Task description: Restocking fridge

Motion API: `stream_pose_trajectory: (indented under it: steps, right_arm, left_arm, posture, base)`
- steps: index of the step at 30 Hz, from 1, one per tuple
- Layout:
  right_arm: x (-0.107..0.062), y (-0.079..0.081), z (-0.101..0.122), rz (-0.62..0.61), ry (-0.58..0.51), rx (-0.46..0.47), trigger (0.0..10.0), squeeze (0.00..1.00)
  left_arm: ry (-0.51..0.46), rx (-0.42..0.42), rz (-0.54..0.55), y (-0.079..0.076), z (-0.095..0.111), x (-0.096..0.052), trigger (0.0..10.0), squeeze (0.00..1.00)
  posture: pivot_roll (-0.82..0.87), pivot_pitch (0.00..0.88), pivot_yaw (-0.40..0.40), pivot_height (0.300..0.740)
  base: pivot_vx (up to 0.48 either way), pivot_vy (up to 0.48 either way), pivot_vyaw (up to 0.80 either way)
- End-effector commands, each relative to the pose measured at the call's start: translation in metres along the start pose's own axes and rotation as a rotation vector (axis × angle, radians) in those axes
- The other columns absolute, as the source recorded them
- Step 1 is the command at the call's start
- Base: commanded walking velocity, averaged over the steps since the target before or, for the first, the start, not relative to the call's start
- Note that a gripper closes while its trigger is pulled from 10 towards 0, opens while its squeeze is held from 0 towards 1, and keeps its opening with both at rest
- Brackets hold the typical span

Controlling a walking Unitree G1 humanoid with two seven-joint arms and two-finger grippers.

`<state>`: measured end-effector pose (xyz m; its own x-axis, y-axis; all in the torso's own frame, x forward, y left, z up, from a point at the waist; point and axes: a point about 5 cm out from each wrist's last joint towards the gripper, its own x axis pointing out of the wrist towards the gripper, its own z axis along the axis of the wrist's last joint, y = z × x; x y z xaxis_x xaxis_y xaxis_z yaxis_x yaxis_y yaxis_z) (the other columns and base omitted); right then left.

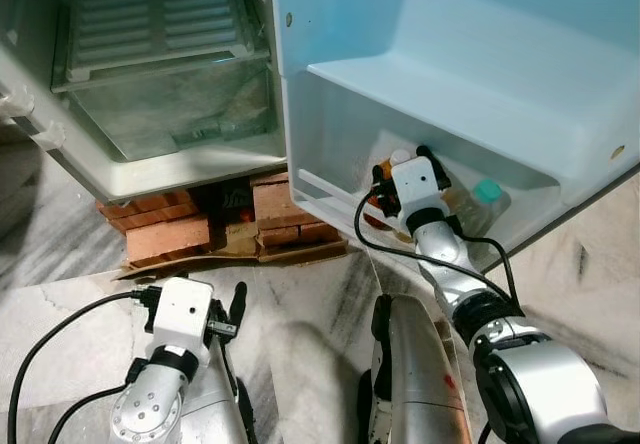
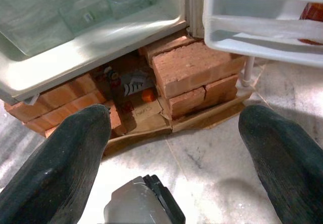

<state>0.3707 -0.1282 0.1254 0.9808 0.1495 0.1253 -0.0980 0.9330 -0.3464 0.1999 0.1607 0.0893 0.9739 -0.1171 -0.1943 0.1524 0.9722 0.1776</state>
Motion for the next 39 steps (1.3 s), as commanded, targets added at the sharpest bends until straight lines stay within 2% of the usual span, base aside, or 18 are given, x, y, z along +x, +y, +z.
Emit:
stream_pose_trajectory:
  steps: [1, 6, 11, 16, 17, 19, 20, 21, 23, 24, 26, 29, 35, 39]
  right_arm:
    - [0.002, 0.0, 0.006, 0.001, -0.031, 0.025, 10.0, 1.0]
    - [-0.009, -0.006, 0.005, 0.036, -0.094, 0.096, 10.0, 1.0]
    - [-0.027, -0.013, -0.006, 0.015, -0.103, 0.116, 10.0, 1.0]
    - [-0.047, -0.006, -0.006, 0.008, -0.147, 0.142, 10.0, 1.0]
    - [-0.052, -0.005, -0.005, 0.003, -0.158, 0.135, 10.0, 0.33]
    - [-0.055, -0.004, -0.004, 0.001, -0.164, 0.131, 10.0, 0.33]
    - [-0.067, -0.003, -0.008, -0.014, -0.134, 0.165, 10.0, 0.0]
    - [-0.067, -0.003, -0.008, -0.014, -0.134, 0.165, 10.0, 0.0]
    - [-0.081, -0.005, -0.014, -0.044, -0.089, 0.212, 10.0, 0.0]
    - [-0.081, -0.005, -0.014, -0.044, -0.089, 0.212, 10.0, 0.0]
    - [-0.101, -0.002, -0.015, -0.014, -0.072, 0.22, 10.0, 0.0]
    - [-0.111, -0.001, -0.013, 0.02, -0.067, 0.253, 10.0, 0.0]
    - [-0.113, -0.009, -0.013, -0.058, -0.031, 0.293, 10.0, 0.0]
    - [-0.114, -0.007, -0.009, -0.044, -0.027, 0.305, 10.0, 0.0]
  left_arm:
    - [0.015, 0.021, 0.006, 0.001, -0.006, 0.0, 10.0, 0.0]
    - [0.0, 0.039, 0.01, 0.001, -0.009, 0.009, 10.0, 0.0]
    - [-0.024, 0.036, -0.02, -0.006, -0.007, 0.019, 10.0, 0.0]
    - [-0.032, 0.028, -0.019, -0.003, -0.008, 0.028, 10.0, 0.0]
    - [-0.034, 0.023, -0.017, -0.002, -0.008, 0.029, 10.0, 0.0]
    - [-0.037, 0.02, -0.016, -0.001, -0.009, 0.029, 10.0, 0.0]
    - [-0.049, 0.018, -0.005, 0.001, -0.009, 0.031, 10.0, 0.0]
    - [-0.049, 0.018, -0.005, 0.001, -0.009, 0.031, 10.0, 0.0]
    - [-0.058, 0.014, 0.012, 0.004, -0.01, 0.034, 10.0, 0.0]
    - [-0.058, 0.014, 0.012, 0.004, -0.01, 0.034, 10.0, 0.0]
    - [-0.071, 0.005, 0.025, 0.006, -0.011, 0.036, 10.0, 0.0]
    - [-0.085, -0.012, 0.021, 0.005, -0.009, 0.039, 10.0, 0.0]
    - [-0.11, -0.019, 0.017, 0.006, -0.005, 0.045, 10.0, 0.0]
    - [-0.111, -0.039, 0.016, 0.005, -0.006, 0.046, 10.0, 0.0]
  posture:
    - [0.13, 0.217, -0.047, 0.517]
    - [0.1, 0.156, -0.054, 0.517]
    - [0.07, 0.115, -0.062, 0.517]
    - [0.06, 0.077, -0.04, 0.517]
    - [0.05, 0.06, -0.032, 0.517]
    - [0.05, 0.053, -0.029, 0.517]
    - [0.04, 0.032, -0.019, 0.517]
    - [0.04, 0.032, -0.019, 0.517]
    - [0.03, 0.026, -0.014, 0.517]
    - [0.03, 0.026, -0.014, 0.517]
    - [0.01, 0.002, 0.0, 0.517]
    - [0.01, 0.0, 0.006, 0.517]
    - [0.0, 0.0, 0.018, 0.542]
    - [-0.01, 0.0, 0.017, 0.562]
  base:
    - [0.0, 0.0, 0.0]
    - [0.0, 0.0, 0.0]
    - [0.0, 0.0, 0.0]
    - [0.0, 0.0, 0.0]
    - [0.0, 0.0, 0.0]
    - [0.0, 0.0, 0.0]
    - [0.0, 0.0, 0.0]
    - [0.0, 0.0, 0.0]
    - [0.0, 0.0, 0.0]
    - [0.0, 0.0, 0.0]
    - [0.0, 0.0, 0.0]
    - [0.0, 0.0, 0.0]
    - [0.0, 0.0, 0.0]
    - [0.0, 0.0, 0.0]
